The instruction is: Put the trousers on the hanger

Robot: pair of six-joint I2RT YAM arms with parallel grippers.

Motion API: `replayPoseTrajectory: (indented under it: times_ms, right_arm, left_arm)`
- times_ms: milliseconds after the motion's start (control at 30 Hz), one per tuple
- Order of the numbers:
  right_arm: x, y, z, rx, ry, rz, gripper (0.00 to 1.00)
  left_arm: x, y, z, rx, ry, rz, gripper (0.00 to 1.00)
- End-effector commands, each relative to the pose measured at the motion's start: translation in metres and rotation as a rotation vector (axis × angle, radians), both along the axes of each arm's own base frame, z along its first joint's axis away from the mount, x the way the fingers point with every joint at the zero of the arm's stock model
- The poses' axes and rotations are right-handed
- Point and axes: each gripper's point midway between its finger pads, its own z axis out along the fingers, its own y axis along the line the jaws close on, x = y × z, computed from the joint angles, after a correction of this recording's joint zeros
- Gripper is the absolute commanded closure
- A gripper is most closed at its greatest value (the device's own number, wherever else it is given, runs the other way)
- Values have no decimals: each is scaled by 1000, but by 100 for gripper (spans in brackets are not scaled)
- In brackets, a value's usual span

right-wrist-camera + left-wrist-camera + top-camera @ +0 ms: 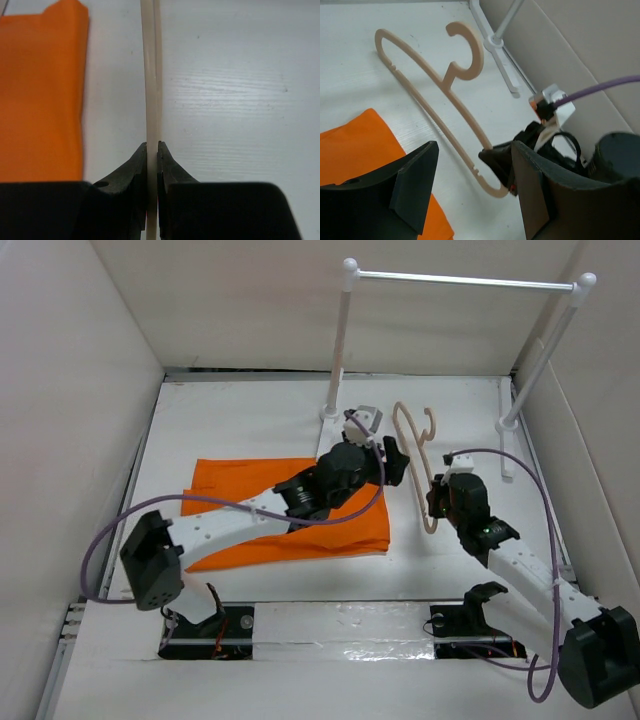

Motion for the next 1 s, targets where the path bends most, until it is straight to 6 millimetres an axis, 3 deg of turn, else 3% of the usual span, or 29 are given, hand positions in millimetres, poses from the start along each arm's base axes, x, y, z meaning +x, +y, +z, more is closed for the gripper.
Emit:
replayPoseTrajectory:
  times_ms: [0, 33, 67, 300, 333, 367, 467, 667, 967]
  right_arm:
    - [13, 14, 26, 52, -132, -18, 100]
    - [11, 16, 22, 43, -123, -15, 100]
    - [7, 24, 20, 35, -114, 8, 100]
    - [-4, 32, 10, 15, -121, 25, 100]
    - [-7, 31, 7, 15, -115, 27, 100]
    - [-8, 31, 10, 24, -126, 29, 100]
    - [-11, 33, 12, 37, -137, 37, 100]
    - [-12, 34, 17, 52, -156, 47, 100]
    - [-13, 47, 10, 51, -135, 89, 100]
  left_arm:
    - [17, -17, 2, 52, 6, 50, 42]
    - [25, -27, -15, 93, 24, 59, 42]
    - [33, -34, -1, 79, 12, 83, 42]
    - [58, -66, -25, 118, 61, 141, 42]
    - [62, -69, -38, 140, 76, 156, 42]
    - [73, -66, -33, 135, 72, 204, 42]
    - [84, -64, -50, 156, 102, 254, 42]
    - [105, -66, -55, 158, 98, 309, 43]
    - [123, -67, -72, 187, 120, 327, 50]
